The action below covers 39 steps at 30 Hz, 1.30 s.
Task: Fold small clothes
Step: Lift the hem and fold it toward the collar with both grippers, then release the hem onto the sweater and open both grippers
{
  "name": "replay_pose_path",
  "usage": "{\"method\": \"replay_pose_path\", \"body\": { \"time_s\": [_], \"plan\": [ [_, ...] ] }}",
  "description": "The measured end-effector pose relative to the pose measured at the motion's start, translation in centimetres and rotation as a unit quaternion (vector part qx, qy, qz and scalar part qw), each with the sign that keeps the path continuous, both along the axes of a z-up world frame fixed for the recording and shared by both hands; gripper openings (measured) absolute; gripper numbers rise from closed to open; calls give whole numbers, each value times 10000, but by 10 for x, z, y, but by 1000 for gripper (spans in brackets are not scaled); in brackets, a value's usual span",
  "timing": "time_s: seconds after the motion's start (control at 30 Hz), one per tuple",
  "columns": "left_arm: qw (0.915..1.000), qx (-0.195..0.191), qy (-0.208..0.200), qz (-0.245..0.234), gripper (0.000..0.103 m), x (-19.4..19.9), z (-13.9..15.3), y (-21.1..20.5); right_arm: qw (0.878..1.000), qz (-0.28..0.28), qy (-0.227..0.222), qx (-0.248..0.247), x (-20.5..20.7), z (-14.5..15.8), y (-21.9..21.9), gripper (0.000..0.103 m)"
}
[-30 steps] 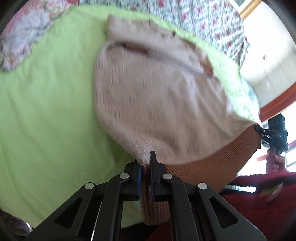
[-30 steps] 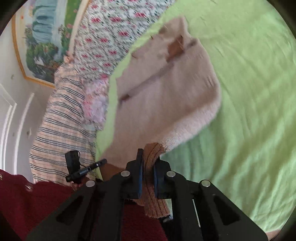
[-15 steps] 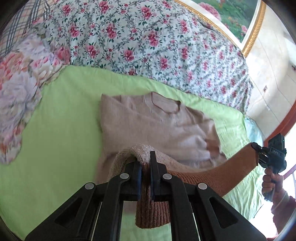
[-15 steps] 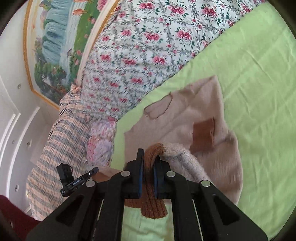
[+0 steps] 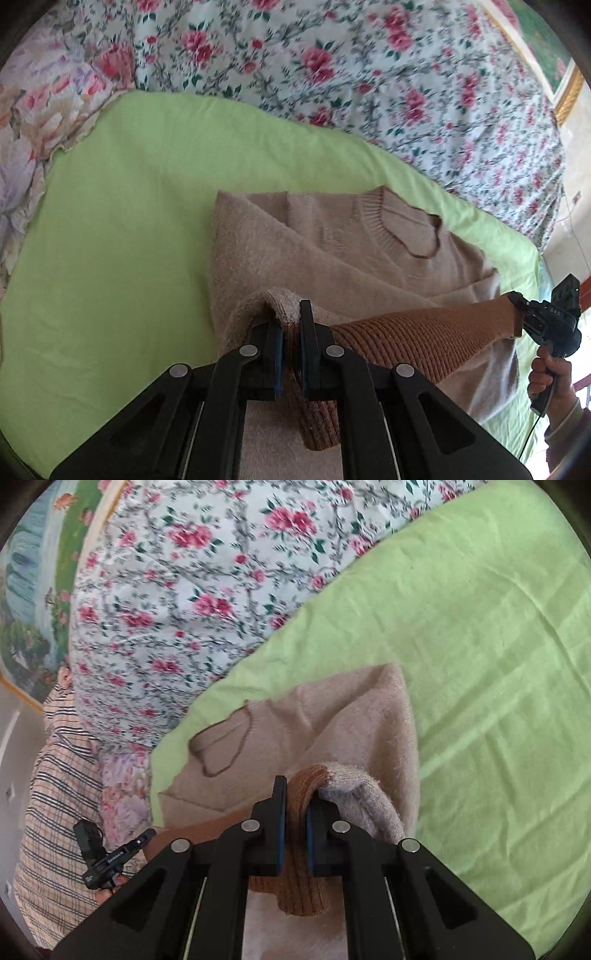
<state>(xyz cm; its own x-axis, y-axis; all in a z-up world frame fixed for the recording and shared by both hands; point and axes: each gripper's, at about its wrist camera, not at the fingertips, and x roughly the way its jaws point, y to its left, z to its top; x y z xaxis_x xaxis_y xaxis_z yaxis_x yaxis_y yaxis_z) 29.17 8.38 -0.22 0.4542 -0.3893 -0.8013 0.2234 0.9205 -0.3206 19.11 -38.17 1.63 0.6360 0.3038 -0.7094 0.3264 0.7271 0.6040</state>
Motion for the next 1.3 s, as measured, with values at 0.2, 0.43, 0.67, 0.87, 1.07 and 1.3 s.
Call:
{"method": "replay_pose_path", "body": {
  "time_s": [0.2,0.43,0.67,0.87,1.07,1.3],
  "plan": [
    [9994,63,338,-37,22,-3,-16,0,9993,-306,198,-71,-17,3,-4,23],
    [9928,-128,379,-1132,33,-94,4,-35,9902,1182,-348,-650,-65,37,86,31],
    [9790,481,490,-1918,33,-73,-32,-128,9423,2981,816,-1285,12,-29,146,30],
    [9843,1100,195,-1368,23,22,-18,-112,9647,1511,734,-2027,72,-15,63,23],
    [9962,813,193,-236,20,87,-6,-45,9854,213,186,-1680,62,11,10,26],
    [9965,406,131,713,51,59,7,4,9936,125,-144,-1109,11,18,37,32]
  ]
}}
